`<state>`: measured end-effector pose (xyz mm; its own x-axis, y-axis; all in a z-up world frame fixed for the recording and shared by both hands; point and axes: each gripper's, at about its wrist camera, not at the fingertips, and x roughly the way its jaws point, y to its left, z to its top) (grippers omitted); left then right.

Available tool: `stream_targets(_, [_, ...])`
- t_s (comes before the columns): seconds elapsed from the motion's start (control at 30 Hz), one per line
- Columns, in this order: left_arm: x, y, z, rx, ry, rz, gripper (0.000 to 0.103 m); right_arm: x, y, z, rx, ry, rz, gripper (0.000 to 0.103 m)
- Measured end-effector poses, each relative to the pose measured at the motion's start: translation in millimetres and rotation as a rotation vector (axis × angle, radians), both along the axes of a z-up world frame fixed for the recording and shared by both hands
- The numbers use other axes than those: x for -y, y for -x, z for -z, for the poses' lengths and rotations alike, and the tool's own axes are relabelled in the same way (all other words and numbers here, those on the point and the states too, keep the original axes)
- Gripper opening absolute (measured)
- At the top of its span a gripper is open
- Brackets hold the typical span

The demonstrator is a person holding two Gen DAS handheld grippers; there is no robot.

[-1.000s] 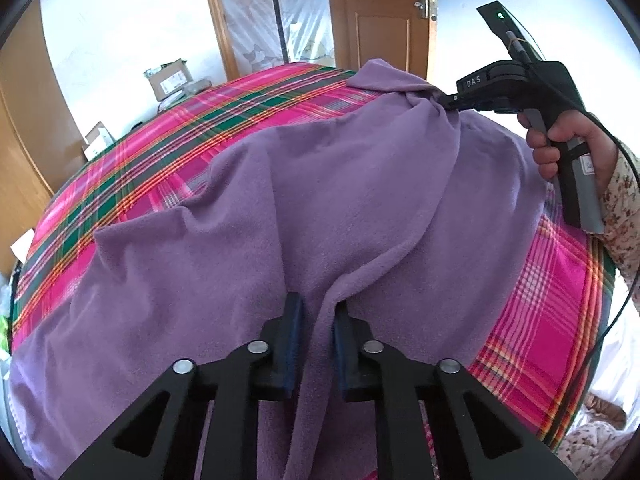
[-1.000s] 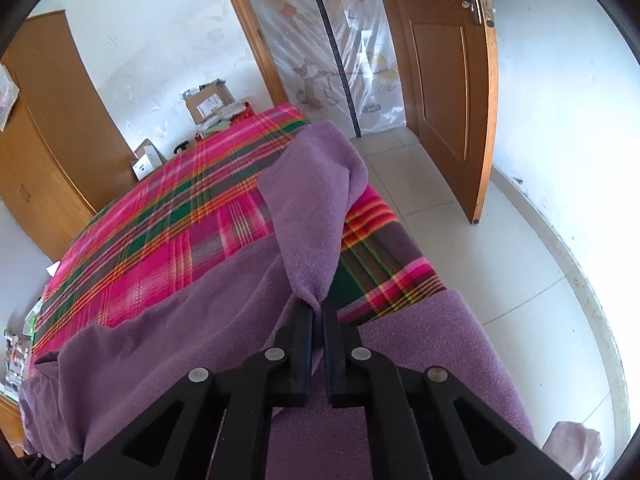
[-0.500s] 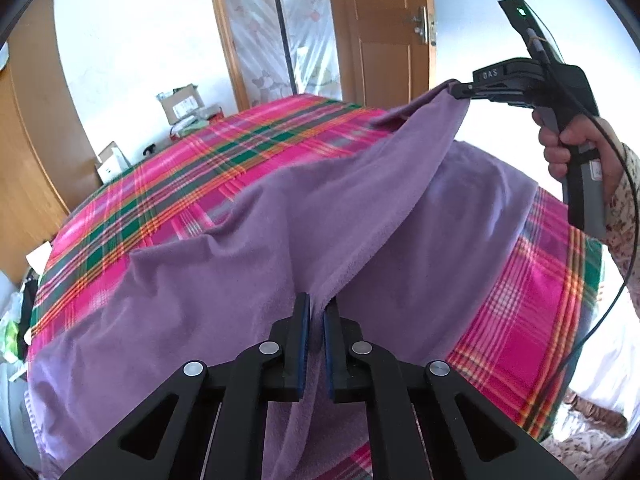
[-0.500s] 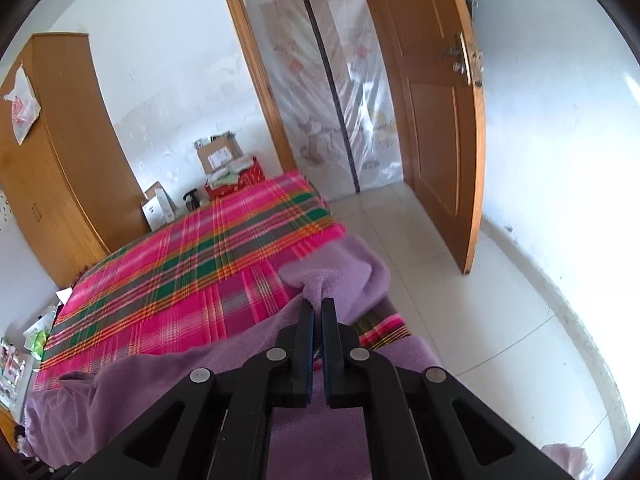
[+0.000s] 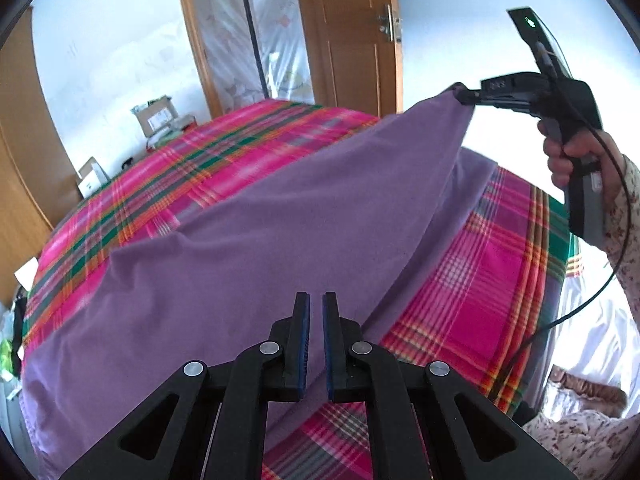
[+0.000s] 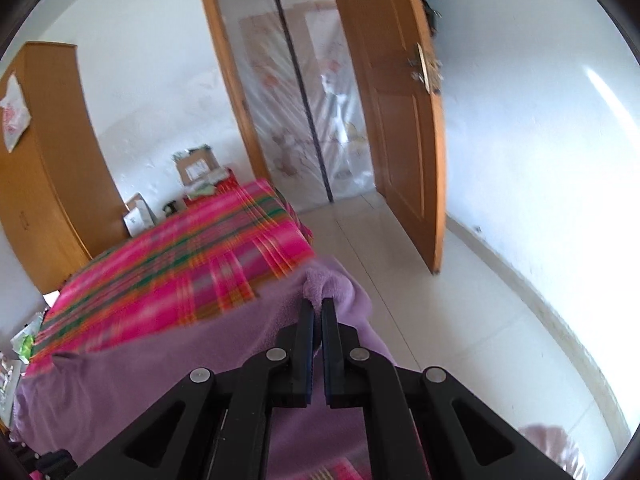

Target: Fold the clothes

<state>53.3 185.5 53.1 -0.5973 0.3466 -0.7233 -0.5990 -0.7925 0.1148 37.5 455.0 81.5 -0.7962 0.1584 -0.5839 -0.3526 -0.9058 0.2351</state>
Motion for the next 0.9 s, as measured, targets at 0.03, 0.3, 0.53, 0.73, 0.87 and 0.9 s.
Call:
stream_targets(0.03, [0,0,3,0.007,0.003,0.004,0.007,-3,-3,6,0.009,0.015,0.008,0.003])
stream_targets(0.3, [-7,5,21,0.021,0.085,-0.008,0.019,-19,-9,37,0.064,0.088,0.031,0.003])
stream_targets(0.53, [-8,6,26,0.013,0.107,0.003,0.022,-32,-14,60,0.100,0.183,0.046,0.004])
stream_targets(0.73, [-1,11,24,0.075,0.051,0.018,0.021,-32,-17,62,0.100,0.186,0.051,0.004])
stream_targets(0.87, [1,13,25,0.102,0.032,0.025,0.021,-32,-19,63,0.124,0.173,0.039,0.004])
stream_targets(0.9, [1,12,25,0.104,0.032,0.027,0.021,-31,-18,64,0.133,0.167,0.034,0.004])
